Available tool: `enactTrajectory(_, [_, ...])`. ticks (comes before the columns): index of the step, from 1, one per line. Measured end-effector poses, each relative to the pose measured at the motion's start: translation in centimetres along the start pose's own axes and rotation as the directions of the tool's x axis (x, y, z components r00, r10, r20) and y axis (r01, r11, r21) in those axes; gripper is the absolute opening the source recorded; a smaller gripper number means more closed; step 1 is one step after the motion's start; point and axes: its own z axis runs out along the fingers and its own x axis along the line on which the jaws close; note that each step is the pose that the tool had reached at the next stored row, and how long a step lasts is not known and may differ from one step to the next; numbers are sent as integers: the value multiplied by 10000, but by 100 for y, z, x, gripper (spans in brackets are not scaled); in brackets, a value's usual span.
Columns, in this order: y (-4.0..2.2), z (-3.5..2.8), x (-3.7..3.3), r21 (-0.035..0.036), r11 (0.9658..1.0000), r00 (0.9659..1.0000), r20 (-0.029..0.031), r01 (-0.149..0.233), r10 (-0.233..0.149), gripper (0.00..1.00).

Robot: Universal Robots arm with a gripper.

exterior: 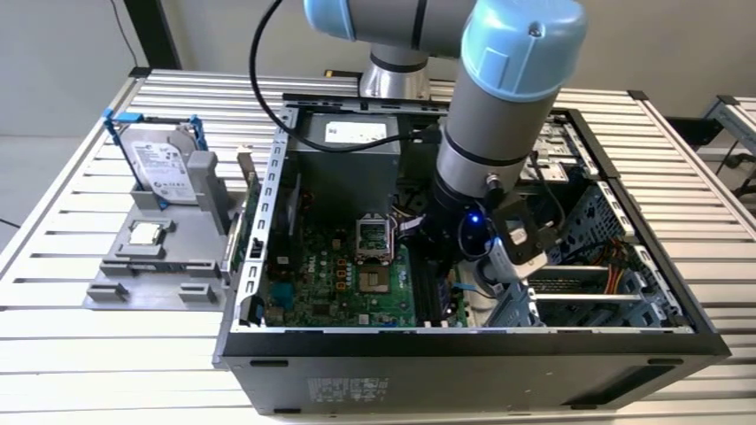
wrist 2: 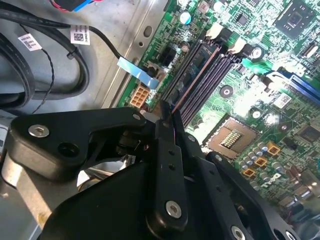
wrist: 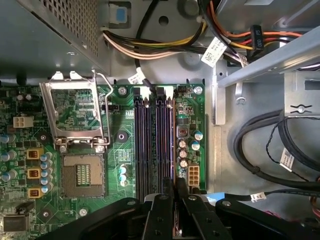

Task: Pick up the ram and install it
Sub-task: 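Insert the ram into the slot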

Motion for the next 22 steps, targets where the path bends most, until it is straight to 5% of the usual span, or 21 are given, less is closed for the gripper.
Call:
enactTrajectory(16, [-3, 28, 1, -5, 9998, 9998, -4, 185, -185, 0])
enactTrajectory(22, [-3, 40, 0, 48, 9998, 9998, -8, 191, -191, 0])
